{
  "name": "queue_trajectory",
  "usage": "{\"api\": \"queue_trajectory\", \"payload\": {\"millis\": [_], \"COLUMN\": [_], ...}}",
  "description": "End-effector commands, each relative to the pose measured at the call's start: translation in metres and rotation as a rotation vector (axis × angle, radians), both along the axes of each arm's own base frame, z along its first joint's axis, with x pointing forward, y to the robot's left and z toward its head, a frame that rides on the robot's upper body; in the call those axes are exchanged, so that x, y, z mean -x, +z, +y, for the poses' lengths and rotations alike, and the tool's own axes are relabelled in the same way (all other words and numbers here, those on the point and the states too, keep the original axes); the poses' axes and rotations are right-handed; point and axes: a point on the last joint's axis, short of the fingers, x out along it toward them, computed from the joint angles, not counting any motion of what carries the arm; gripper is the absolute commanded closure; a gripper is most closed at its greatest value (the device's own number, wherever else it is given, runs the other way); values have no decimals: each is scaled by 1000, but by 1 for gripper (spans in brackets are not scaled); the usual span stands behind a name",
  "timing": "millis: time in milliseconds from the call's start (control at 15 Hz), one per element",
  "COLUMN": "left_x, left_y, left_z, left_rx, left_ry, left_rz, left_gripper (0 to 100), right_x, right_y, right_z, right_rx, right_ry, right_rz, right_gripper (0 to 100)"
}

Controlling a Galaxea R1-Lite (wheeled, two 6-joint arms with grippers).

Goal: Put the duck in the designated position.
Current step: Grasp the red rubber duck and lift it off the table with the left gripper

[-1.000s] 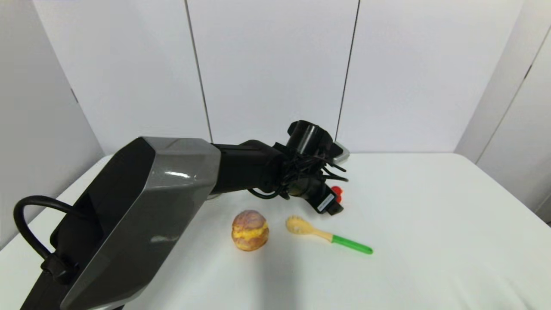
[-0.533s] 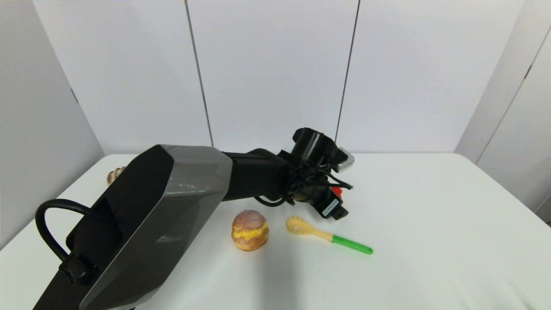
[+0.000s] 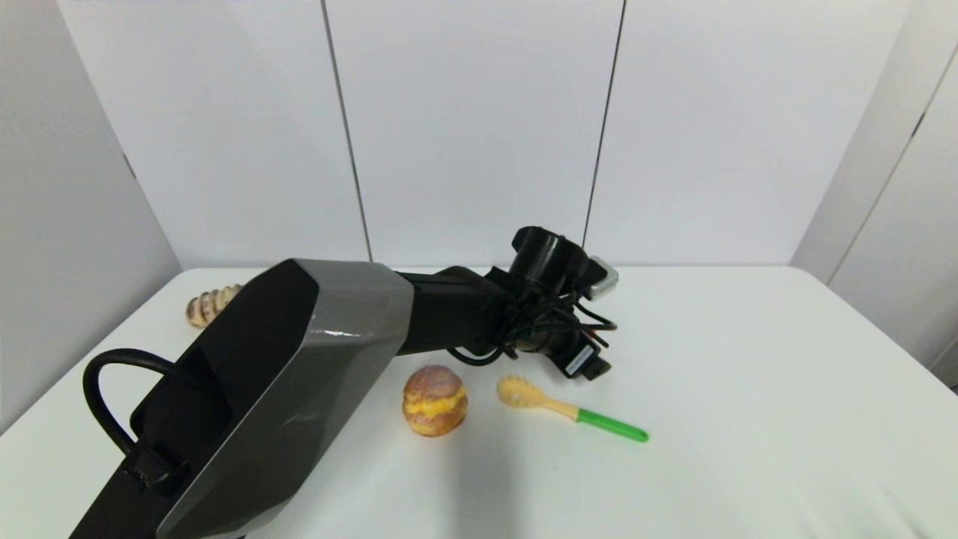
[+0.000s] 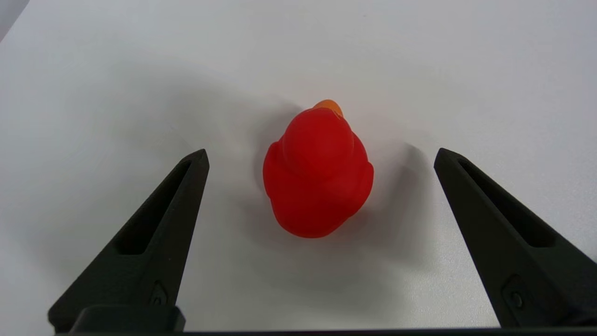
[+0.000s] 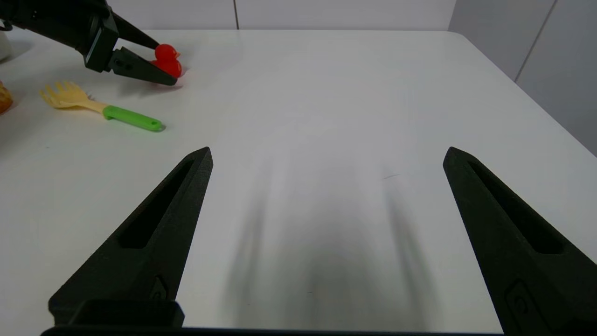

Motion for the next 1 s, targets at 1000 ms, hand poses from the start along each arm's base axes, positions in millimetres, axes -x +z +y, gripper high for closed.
{"api": "queue_trajectory", "payload": {"millis": [1000], "left_x": [-8], "left_y": [-14], "left_z": [-1], "left_rx": [23], "left_ry": [30], "left_rz": [16], "left_gripper": [0], "right_x": [0], "right_y": [0], "right_z": [0], "right_rx": [0], "right_ry": [1], "right_rz": [1], "right_gripper": [0]}}
